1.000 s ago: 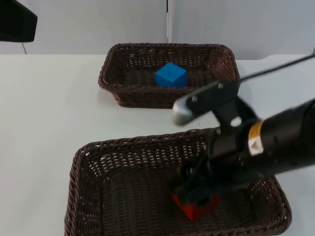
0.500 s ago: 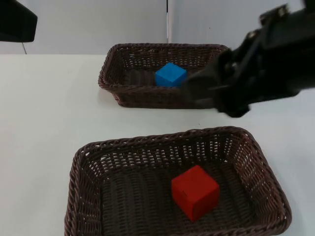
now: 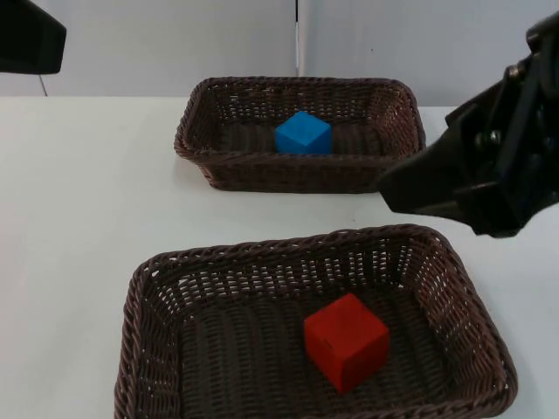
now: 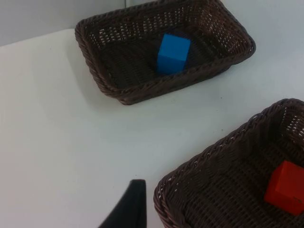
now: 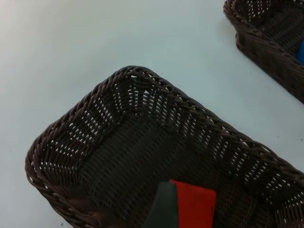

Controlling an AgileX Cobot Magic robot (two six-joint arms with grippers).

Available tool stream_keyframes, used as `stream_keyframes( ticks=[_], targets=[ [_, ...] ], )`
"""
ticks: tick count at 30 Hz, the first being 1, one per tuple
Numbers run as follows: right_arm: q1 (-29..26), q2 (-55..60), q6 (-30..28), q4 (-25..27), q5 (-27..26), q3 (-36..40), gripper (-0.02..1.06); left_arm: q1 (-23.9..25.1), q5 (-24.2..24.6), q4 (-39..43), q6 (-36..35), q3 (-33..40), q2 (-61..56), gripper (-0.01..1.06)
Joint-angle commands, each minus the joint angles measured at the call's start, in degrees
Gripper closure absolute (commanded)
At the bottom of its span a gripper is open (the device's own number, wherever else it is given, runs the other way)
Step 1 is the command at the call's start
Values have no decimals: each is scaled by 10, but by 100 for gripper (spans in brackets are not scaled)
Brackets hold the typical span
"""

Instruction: Pick up one cube with the left hand and place it into the upper basket. Pick up one cube with the right hand and place it into the lower basket.

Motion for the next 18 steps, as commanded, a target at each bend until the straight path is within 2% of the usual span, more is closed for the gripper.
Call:
stream_keyframes(
  ticks=[1, 12, 18],
  targets=[
    [0, -9, -5, -1, 0, -3, 34, -3, -6, 6, -2, 2, -4, 6],
    [0, -78, -4, -1, 4, -3, 34, -3, -8, 4, 3, 2, -6, 6],
    [0, -151, -5, -3, 34, -3, 34, -3, -9, 0, 37, 2, -52, 6]
  ],
)
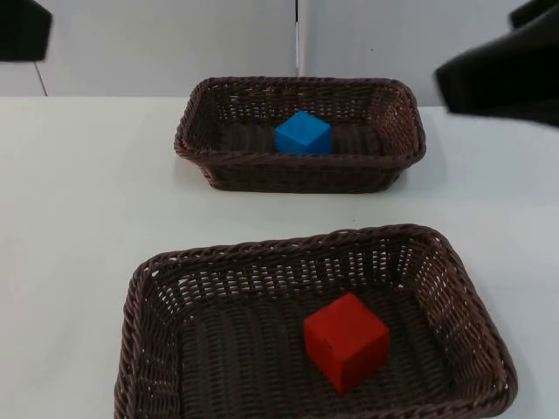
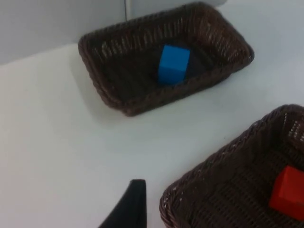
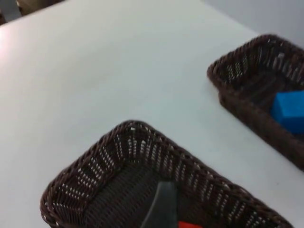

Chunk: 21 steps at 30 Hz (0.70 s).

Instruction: Pick up one cube with the left hand and place it into the upper basket. Pick up one cube with the right hand and place it into the lower basket.

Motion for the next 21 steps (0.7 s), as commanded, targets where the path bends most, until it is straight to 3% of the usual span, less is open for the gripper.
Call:
stream_keyframes(
  ticks=[1, 5, 11, 18, 21],
  targets=[
    [0, -22, -5, -3, 13, -3, 34, -3, -8, -2, 12, 2, -19, 6],
    [0, -65, -18, -3, 45, 0, 34, -3, 5, -1, 22, 2, -73, 6],
    [0, -104, -18, -1, 38, 22, 34, -3, 20, 0, 46, 2, -115, 6],
    [0, -170, -18, -2, 41, 46, 34, -3, 95, 11, 48, 4, -169, 6],
    [0, -187, -18, 1, 41, 56, 34, -3, 104, 15, 48, 19, -188, 6]
  ],
)
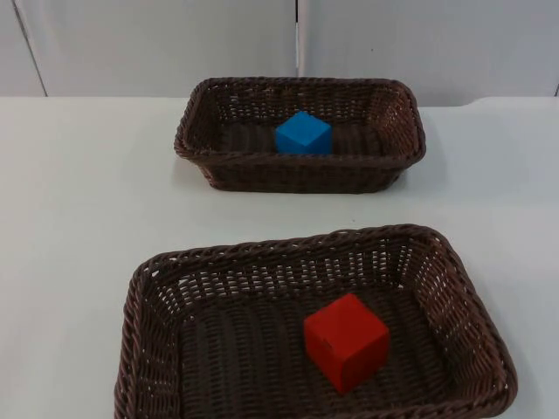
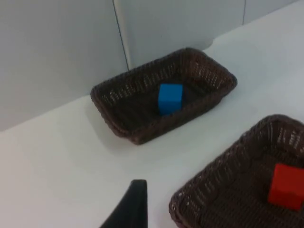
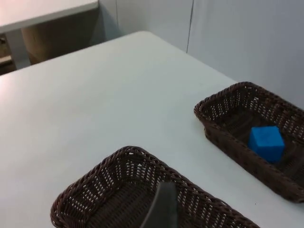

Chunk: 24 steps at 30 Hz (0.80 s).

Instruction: Pick up one cube with the left hand and place it into the upper basket. Pick up one cube with the right hand and place it into the lower basket.

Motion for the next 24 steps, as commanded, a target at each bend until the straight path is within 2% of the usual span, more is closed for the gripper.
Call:
stream_keyframes(
  ticks=[1, 7, 14, 18, 24],
  targets=[
    [0, -14, -4, 1, -1, 9, 34, -3, 11, 6, 2, 14, -16, 6],
    [0, -55, -4, 0, 3, 31, 34, -3, 26, 10, -7, 63, -98, 6],
    [0, -79, -4, -15, 14, 33, 34, -3, 55, 45, -46, 65, -157, 6],
    [0, -90, -4, -22, 18, 33, 34, -3, 91, 99, -110, 65, -194, 6],
    [0, -89, -4, -33, 19, 33, 34, -3, 120, 98, -135, 65, -227, 6]
  ],
)
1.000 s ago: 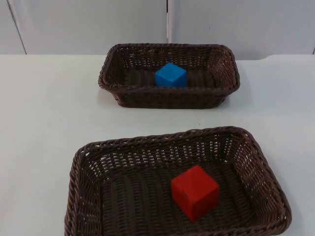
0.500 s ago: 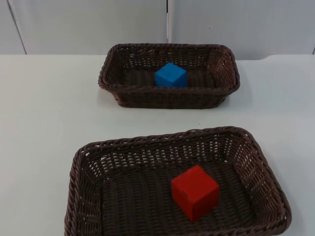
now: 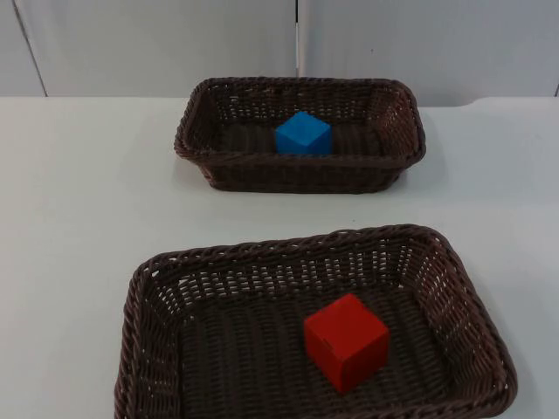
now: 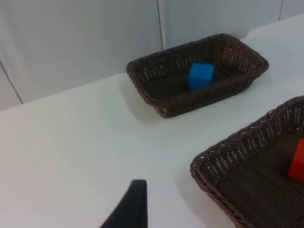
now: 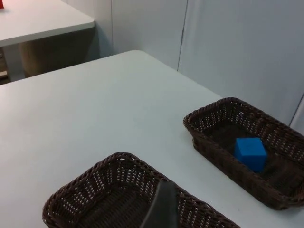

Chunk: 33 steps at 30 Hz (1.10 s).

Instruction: Pick up one cube with the left hand and place it into the upper basket. Pick up one cube with the right hand and place it into the lower basket.

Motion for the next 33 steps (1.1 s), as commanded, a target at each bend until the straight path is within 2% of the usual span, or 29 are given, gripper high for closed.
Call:
stream_keyframes(
  ticks=[1, 13, 20, 22, 30, 33],
  targets=[
    [0, -4, -4, -7, 2, 2, 34, -3, 14, 5, -23, 2, -15, 6],
    [0, -4, -1, -23, 4, 2, 34, -3, 29, 25, -48, 2, -39, 6],
    [0, -4, 0, -23, 33, 2, 34, -3, 31, 25, -51, 26, -39, 6],
    [0, -4, 0, -23, 34, 2, 34, -3, 36, 28, -52, 55, -39, 6],
    [0, -19, 0, -27, 40, 2, 34, -3, 47, 36, -52, 64, -39, 6],
    [0, -53, 2, -27, 68, 2, 34, -3, 47, 36, -52, 64, -39, 6]
  ],
)
